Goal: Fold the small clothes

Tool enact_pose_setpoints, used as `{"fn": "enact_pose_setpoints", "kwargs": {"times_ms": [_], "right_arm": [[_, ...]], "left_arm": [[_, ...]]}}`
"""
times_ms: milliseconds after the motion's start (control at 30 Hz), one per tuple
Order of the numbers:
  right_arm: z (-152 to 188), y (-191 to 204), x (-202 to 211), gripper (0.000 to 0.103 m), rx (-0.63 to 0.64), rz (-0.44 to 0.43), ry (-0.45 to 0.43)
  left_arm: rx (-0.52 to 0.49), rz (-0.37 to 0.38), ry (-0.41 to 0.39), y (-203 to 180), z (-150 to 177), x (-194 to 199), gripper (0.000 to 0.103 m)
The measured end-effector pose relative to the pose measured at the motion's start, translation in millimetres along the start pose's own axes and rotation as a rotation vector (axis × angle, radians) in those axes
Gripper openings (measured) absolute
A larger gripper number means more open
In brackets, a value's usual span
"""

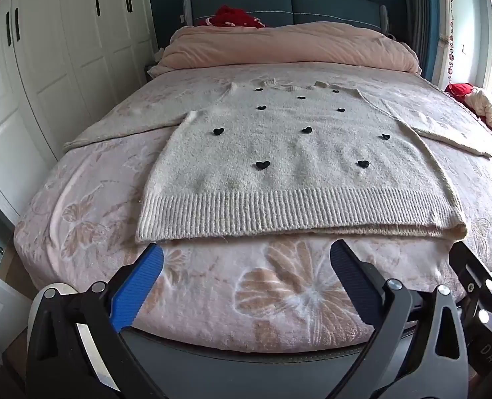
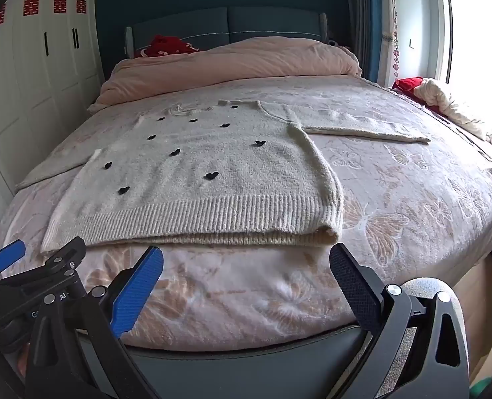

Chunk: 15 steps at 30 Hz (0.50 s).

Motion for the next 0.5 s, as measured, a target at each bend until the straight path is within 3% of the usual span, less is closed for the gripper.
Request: {"fn": "enact_pose_setpoints", "kwargs": {"times_ms": [500], "right_arm": [[-0.3, 4.0, 7.6, 0.098, -0.004, -0.027, 0.006]], "left_arm": [[-0.009, -0.002, -0.022, -0.9, -5.4, 11.5, 0.098]]}}
Point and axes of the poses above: each gripper's, at about its wrist camera, not at the fingertips, and x roughly against the way its jaws point, y to its left, z to its underside, the point moved 9 cm from there along -x, roughly the way its jaws point, and after that the axes turned 14 degrees about z, right-handed, at the moved point
